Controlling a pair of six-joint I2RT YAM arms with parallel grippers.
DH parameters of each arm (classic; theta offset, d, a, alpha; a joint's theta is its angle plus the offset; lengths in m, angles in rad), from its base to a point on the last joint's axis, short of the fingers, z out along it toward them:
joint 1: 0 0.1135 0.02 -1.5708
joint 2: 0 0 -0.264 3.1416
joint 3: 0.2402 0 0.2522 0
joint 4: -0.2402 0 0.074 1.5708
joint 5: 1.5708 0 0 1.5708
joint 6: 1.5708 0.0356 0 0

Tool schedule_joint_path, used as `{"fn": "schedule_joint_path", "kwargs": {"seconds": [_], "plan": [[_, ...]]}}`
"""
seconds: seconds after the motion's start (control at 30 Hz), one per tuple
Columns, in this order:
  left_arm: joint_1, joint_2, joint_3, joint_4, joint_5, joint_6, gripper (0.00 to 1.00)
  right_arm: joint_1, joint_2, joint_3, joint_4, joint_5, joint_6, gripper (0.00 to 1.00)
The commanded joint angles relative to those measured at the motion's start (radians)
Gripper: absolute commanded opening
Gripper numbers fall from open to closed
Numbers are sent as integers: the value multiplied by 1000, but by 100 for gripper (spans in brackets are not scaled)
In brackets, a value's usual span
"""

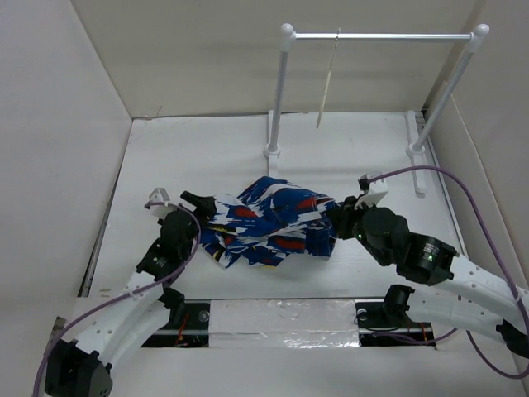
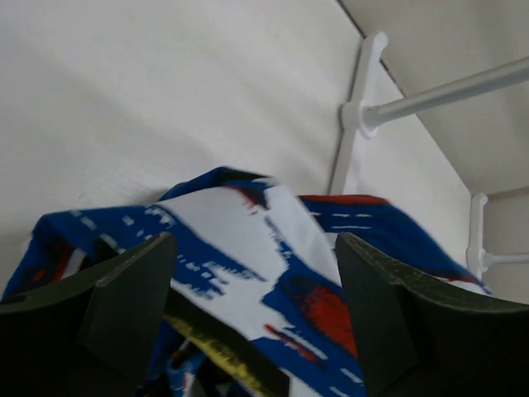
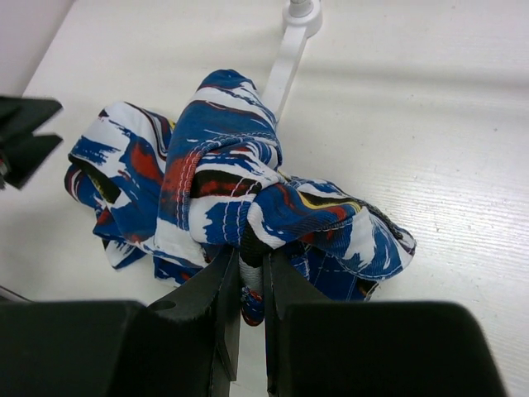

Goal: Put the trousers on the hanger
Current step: Flatten out the trousers at the center of the board.

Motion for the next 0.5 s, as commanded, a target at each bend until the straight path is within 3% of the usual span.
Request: {"fn": "schedule_joint_path", "kwargs": {"seconds": [0.0,0.17,0.37,0.4,0.47], "plan": [[10,-81,-105,-61,19,-75,77,5,-28,44,80,48,-14,0],[19,-6,-110,-1,10,-81,80,5,-26,48,70,39,-19,0],[29,230,-83,181,45,-54,78,5,-43,38,56,25,-14,0],[42,277,-66,189,53,-55,72,5,-46,36,53,26,-14,0],[67,296,-60,238,77,-41,48,5,-52,33,47,26,-14,0]]}}
